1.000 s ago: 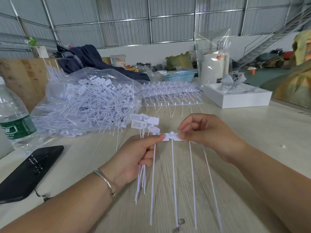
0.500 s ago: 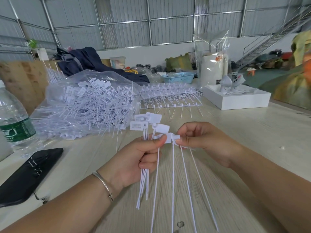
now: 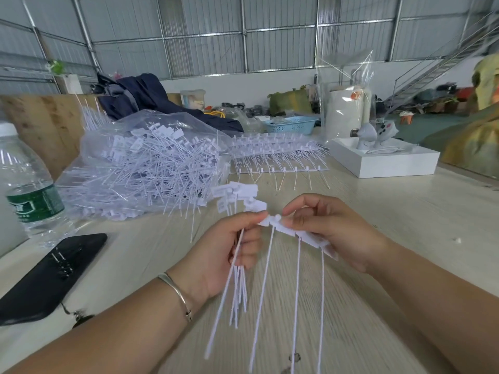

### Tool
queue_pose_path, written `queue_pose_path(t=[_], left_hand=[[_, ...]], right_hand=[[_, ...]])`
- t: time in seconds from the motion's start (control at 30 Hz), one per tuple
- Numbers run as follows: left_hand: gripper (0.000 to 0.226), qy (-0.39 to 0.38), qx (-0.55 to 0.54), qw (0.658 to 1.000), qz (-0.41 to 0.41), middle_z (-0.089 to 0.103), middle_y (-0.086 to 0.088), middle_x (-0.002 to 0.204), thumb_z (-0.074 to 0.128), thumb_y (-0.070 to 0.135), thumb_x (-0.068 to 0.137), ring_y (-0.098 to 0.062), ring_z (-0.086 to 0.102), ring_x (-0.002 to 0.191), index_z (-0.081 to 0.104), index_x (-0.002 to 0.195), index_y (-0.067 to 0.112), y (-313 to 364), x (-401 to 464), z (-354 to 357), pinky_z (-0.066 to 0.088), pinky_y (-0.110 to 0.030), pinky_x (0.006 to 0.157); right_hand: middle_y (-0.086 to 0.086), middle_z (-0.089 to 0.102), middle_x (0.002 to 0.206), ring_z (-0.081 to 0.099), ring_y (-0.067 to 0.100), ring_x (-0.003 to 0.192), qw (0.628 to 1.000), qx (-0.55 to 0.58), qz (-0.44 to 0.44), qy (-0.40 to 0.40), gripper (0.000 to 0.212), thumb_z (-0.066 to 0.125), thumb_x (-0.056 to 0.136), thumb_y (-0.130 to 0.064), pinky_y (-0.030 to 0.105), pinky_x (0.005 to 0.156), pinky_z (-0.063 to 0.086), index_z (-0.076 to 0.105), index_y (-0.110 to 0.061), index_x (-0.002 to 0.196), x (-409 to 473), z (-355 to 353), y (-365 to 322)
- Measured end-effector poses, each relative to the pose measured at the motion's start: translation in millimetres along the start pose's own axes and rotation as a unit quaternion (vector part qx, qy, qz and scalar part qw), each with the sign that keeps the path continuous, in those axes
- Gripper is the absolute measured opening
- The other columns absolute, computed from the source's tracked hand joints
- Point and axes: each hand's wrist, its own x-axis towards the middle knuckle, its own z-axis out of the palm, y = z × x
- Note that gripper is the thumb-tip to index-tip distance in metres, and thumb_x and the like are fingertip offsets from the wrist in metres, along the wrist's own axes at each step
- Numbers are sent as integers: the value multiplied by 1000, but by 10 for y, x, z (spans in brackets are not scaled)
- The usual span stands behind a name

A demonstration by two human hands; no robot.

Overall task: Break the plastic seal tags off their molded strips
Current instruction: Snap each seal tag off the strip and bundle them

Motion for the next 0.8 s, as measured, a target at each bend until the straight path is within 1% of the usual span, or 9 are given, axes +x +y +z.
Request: queue_pose_path(t=[0.1,0.17,0.3,0.4,0.47,0.57,0.67,0.73,0.8], left_hand=[[24,47,15,998,38,33,5,56,66,14,77,-3,24,35,45,66,19,-5,9,-17,14,-14,30],[23,68,27,995,62,37,5,58,64,14,84,-3,25,36,46,70,17,-18,18,-23,16,-13,30],[22,83,49,992,84,37,4,61,64,18,88,-3,25,38,46,74,18,-20,22,-25,18,-14,31],[23,81,75,991,77,35,4,60,66,18,87,-4,24,40,47,75,18,-47,21,-34,17,-14,32],[25,86,89,989,77,34,4,59,66,18,87,-4,25,40,46,73,18,-62,24,-34,16,-15,33],[32,87,104,987,81,29,5,54,66,12,86,-5,23,37,42,66,18,-52,25,-50,15,-16,33],[35,68,142,985,77,20,5,53,65,6,83,-7,17,38,42,61,20,-31,19,-62,12,-17,35],[39,54,166,983,57,16,6,52,62,5,81,-8,15,38,41,54,23,-36,16,-55,10,-17,37],[34,40,203,978,35,16,3,50,59,8,76,-10,14,38,38,53,22,-49,6,-43,12,-15,37]], right_hand=[[19,44,76,34,12,47,999,-33,2,24,32,71,77,-9,13,43,31,60,10,100,2,-50,-9],[18,48,74,39,14,50,999,-47,6,6,39,72,71,-21,17,48,35,63,5,98,10,-75,1],[8,59,64,52,16,52,993,-116,0,-15,26,76,75,-25,25,53,44,67,-6,90,32,-114,62],[4,55,61,49,16,57,968,-246,-45,9,12,74,84,-22,26,55,41,70,-11,84,53,-126,96],[8,54,65,45,14,61,951,-295,-86,22,9,70,88,-20,29,61,37,71,-15,80,73,-123,102],[17,59,70,47,14,64,950,-291,-109,32,14,67,87,-8,29,65,37,74,-17,78,79,-120,68],[22,68,77,55,16,71,972,-213,-90,32,13,68,81,1,28,72,42,77,-8,77,60,-124,8],[25,67,75,56,18,72,980,-184,-74,23,7,71,75,2,27,73,43,76,-3,73,52,-124,-20],[23,62,65,54,16,66,980,-191,-57,2,5,70,65,-6,24,67,43,73,-2,64,37,-126,-44]])
